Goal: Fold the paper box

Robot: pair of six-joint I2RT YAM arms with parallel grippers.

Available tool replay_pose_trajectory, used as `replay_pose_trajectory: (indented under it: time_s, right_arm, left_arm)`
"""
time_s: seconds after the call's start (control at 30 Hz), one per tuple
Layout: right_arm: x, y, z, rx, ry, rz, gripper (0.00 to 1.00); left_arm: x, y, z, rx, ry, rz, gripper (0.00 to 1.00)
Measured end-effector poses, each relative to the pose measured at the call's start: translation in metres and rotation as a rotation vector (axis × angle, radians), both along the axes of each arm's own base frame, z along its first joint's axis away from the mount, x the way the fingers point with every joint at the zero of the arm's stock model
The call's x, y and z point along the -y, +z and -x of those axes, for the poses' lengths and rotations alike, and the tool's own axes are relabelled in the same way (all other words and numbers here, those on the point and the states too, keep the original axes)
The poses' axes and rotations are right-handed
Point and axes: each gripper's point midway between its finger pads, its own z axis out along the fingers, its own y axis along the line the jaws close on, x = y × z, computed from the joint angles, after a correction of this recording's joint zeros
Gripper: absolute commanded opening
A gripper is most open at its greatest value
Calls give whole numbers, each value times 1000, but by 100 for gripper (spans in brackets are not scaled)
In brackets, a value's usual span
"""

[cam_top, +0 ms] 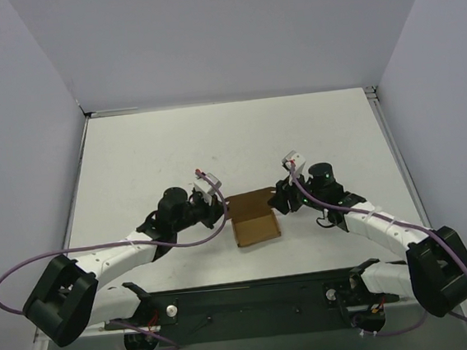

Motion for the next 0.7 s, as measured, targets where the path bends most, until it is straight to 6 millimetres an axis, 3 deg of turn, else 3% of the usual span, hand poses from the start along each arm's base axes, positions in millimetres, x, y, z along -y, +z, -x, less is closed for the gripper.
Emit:
replay_pose_trajectory:
  time_s: [0.3, 0.47, 0.7]
  right_arm:
    - [-4, -7, 6, -42, 33, -12, 0]
    - [-8, -9, 6, -35, 10, 7, 0]
    - [-16, -10, -1, 106, -148, 165, 0]
  left_arm:
    - [-4, 1, -3, -1, 17, -1, 0]
    - [-5, -4, -10, -20, 61, -9, 0]
    - [-8, -11, -34, -29, 225, -51, 0]
